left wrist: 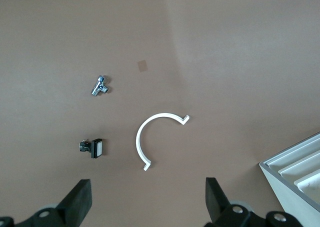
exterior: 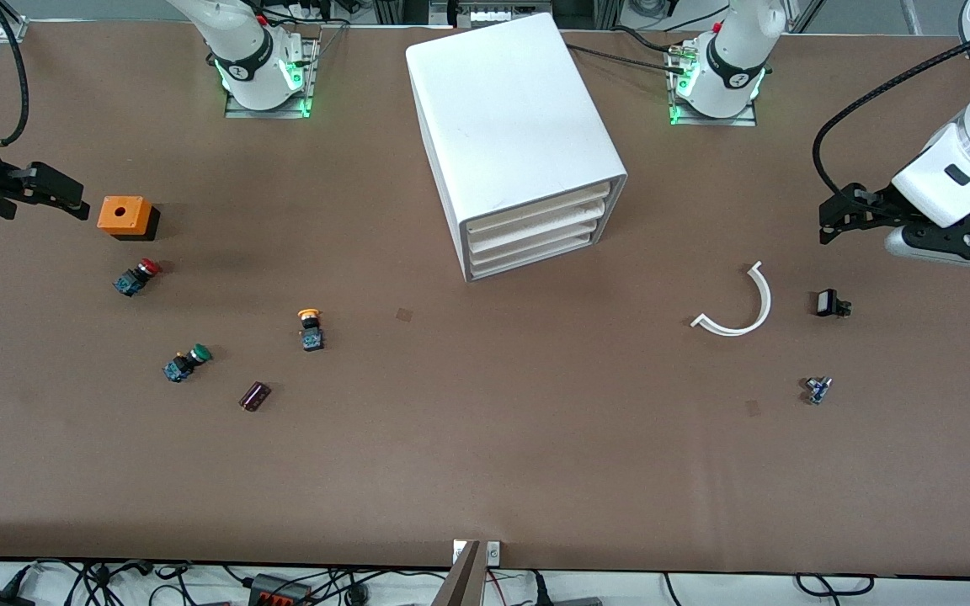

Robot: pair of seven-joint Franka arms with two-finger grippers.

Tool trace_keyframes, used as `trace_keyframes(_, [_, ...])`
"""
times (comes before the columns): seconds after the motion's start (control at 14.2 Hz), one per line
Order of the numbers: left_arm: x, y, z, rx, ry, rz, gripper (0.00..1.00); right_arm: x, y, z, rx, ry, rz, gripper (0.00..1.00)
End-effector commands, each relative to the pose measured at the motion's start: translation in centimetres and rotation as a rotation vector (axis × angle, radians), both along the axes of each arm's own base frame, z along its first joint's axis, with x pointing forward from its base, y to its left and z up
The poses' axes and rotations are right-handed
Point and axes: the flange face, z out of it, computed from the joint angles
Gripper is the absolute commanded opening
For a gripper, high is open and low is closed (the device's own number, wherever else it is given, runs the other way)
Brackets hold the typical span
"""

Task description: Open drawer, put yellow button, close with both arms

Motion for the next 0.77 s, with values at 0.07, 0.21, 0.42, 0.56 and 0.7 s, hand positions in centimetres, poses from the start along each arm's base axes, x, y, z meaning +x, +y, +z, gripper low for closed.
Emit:
trace_keyframes(0.07, [-0.66,0.14,0.83,-0.012,0.007,0.012,1.00,-0.66,0.01,0.42,-0.014,-0.002,0.015,1.00])
trace_keyframes(0.21, [-0.72,0.14,0.85,-0.011,0.011,0.013,1.00,-0.77,-0.08,0.40,-0.014,0.007,0.013,1.00])
trace_keyframes(0.42, [-0.71,0.14,0.92,-0.011,0.010,0.012,1.00,-0.61,0.01,0.06,-0.014,0.013,0.016,1.00])
trace_keyframes(0.56, [-0.69,0.14,0.94,-0.012,0.008,0.012,1.00,-0.54,0.18,-0.12,-0.014,0.017,0.019,1.00])
trace_keyframes(0.7, [-0.71,-0.04,0.94,-0.013,0.009,0.010,1.00,-0.38,0.41,-0.35,-0.008,0.019,0.021,1.00])
